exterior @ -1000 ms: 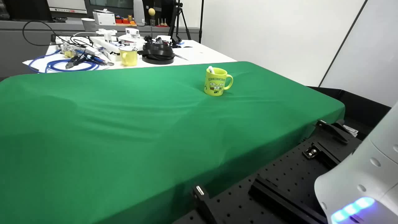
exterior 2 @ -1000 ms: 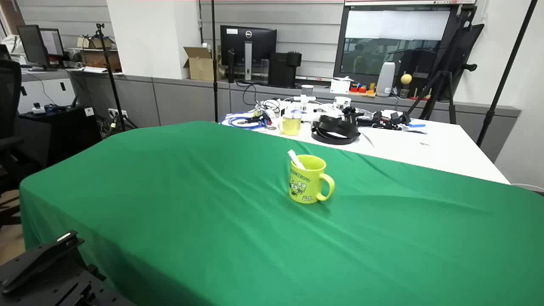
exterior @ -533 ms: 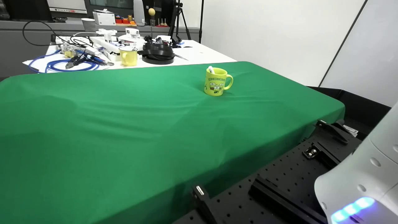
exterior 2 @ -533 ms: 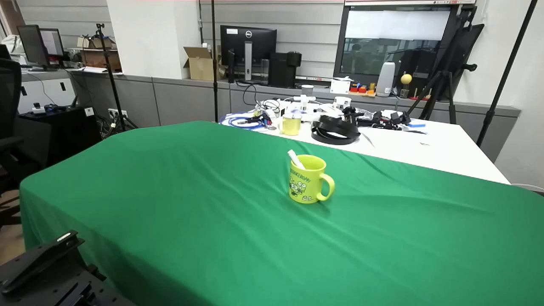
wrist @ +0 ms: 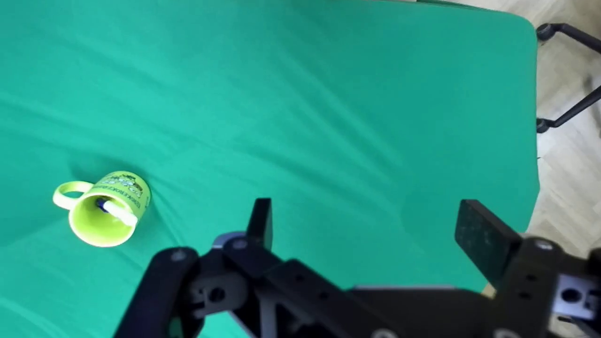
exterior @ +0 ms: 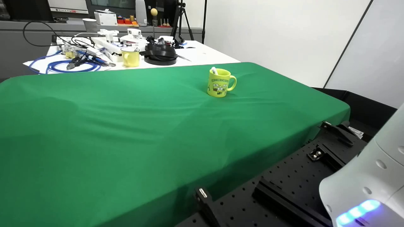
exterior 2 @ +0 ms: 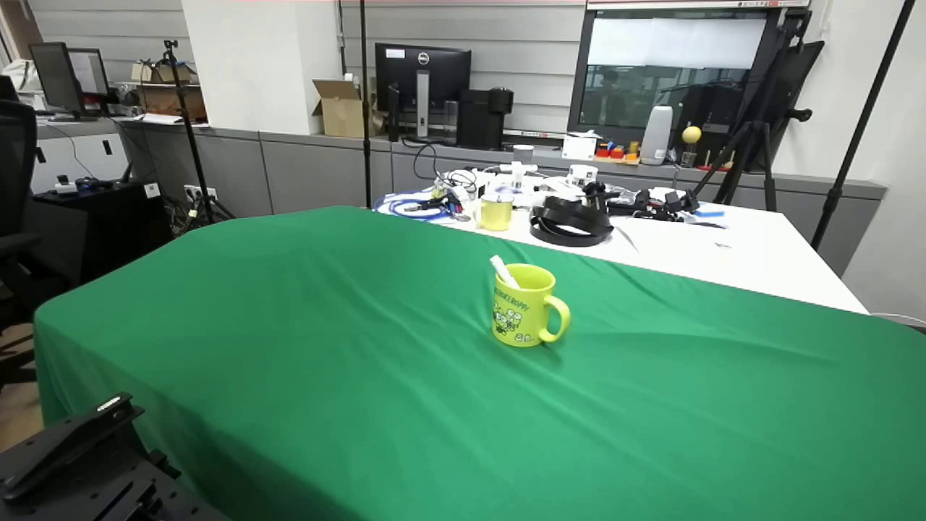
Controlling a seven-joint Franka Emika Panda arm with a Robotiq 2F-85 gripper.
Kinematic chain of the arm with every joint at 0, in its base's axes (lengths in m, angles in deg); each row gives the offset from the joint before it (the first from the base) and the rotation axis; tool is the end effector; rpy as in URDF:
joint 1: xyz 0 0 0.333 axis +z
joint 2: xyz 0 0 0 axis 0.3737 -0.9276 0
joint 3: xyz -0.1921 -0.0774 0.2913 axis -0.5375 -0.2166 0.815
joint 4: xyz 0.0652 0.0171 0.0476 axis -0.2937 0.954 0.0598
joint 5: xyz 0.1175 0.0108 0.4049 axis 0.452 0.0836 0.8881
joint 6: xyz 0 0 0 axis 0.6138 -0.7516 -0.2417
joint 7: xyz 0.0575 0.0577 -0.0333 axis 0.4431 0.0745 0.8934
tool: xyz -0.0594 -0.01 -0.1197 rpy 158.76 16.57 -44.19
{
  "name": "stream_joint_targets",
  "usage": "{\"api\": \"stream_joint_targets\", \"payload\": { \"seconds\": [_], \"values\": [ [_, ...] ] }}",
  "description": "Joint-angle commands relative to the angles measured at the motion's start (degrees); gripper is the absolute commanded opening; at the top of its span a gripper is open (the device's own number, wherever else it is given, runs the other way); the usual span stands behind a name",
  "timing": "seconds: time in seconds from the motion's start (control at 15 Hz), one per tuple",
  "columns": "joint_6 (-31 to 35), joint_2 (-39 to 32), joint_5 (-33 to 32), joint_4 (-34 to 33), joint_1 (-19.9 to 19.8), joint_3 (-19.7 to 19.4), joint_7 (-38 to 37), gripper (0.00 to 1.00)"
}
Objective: Take the blue marker out of the yellow mug
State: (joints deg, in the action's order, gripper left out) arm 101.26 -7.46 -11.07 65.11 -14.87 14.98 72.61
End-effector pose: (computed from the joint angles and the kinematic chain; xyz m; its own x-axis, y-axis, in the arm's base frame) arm 0.3965 0.1516 0.5680 0.9993 0.0364 0.0072 0.0371 -0.9870 -0.1562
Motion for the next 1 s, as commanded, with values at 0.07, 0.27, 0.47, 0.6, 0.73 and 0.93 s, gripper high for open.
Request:
{"api": "stream_joint_targets", "payload": {
  "seconds": [0.07,0.27,0.47,0.6,0.73,0.93],
  "values": [
    [1.7,-8.8,-2.2,-6.9,-5.9,-3.4,-4.1,1.0],
    [3.9,-14.6,-0.5,-10.9,-9.3,-7.3,-4.6,1.0],
    [5.8,-19.6,1.2,-13.5,-11.8,-10.9,-5.8,1.0],
    [7.9,-22.1,3.4,-13.8,-12.9,-12.6,-7.1,1.0],
    [10.7,-24.0,6.3,-12.7,-13.4,-13.7,-8.8,1.0],
    [13.8,-26.7,10.6,-10.5,-13.9,-14.9,-11.7,1.0]
  ]
}}
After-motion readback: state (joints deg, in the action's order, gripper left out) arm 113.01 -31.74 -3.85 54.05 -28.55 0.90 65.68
